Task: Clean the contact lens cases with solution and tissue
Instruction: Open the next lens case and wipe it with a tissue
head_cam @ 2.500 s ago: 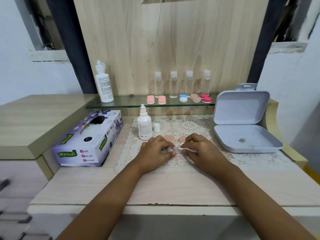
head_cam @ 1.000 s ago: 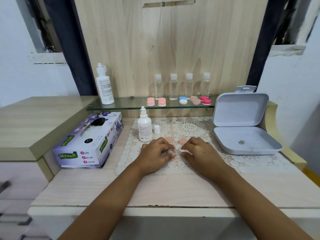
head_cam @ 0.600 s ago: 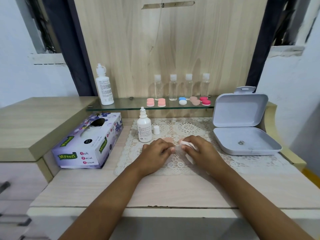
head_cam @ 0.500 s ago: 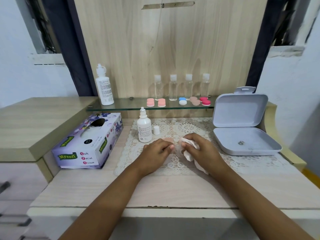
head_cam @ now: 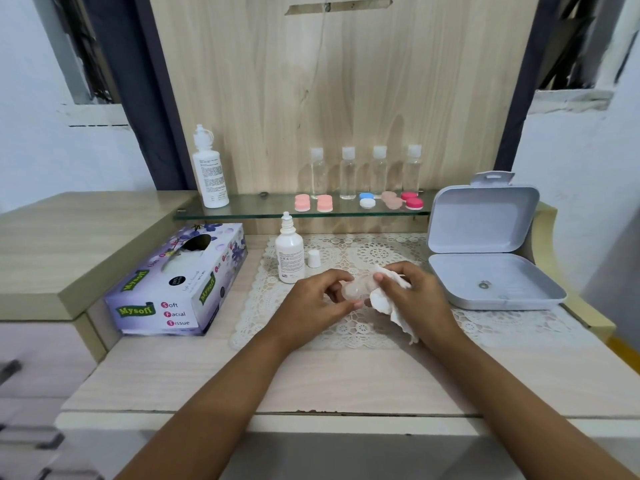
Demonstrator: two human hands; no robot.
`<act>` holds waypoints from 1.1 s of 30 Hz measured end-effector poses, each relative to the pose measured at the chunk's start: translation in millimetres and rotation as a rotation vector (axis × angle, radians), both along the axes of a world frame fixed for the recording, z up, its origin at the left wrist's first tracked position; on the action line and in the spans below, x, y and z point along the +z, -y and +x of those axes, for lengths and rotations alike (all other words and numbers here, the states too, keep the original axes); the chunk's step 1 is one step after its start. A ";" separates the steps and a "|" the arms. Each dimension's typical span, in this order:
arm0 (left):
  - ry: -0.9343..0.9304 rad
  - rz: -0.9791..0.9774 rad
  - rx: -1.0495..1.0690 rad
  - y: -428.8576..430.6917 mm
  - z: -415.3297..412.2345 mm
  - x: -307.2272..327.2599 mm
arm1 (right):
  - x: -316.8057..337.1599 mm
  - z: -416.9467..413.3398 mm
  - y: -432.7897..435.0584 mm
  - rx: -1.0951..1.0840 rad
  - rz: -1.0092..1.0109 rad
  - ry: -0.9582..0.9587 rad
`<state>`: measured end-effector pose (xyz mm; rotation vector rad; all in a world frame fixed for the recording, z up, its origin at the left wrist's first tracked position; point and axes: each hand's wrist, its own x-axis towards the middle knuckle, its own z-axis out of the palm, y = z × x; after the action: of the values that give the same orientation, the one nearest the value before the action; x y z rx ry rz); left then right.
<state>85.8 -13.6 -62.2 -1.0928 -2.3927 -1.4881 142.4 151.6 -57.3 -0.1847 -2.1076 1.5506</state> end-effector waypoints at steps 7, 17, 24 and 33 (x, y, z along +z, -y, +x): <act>-0.121 0.008 0.040 0.5 -4.8 -3.2 | -3.6 3.6 1.9 -0.043 0.245 -0.070; -0.101 0.031 0.045 2.7 -7.2 -3.0 | -9.4 1.9 -0.8 0.125 0.326 -0.140; -0.048 0.050 0.047 0.9 -3.8 -1.4 | -6.2 0.3 -1.2 0.003 0.323 -0.193; -0.019 0.008 0.021 1.2 -1.2 -1.3 | -8.0 -0.1 -3.1 -0.068 0.307 -0.219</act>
<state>84.7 -14.8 -63.6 -1.0717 -2.3759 -1.4735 142.3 154.6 -65.3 0.0216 -2.1058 1.1346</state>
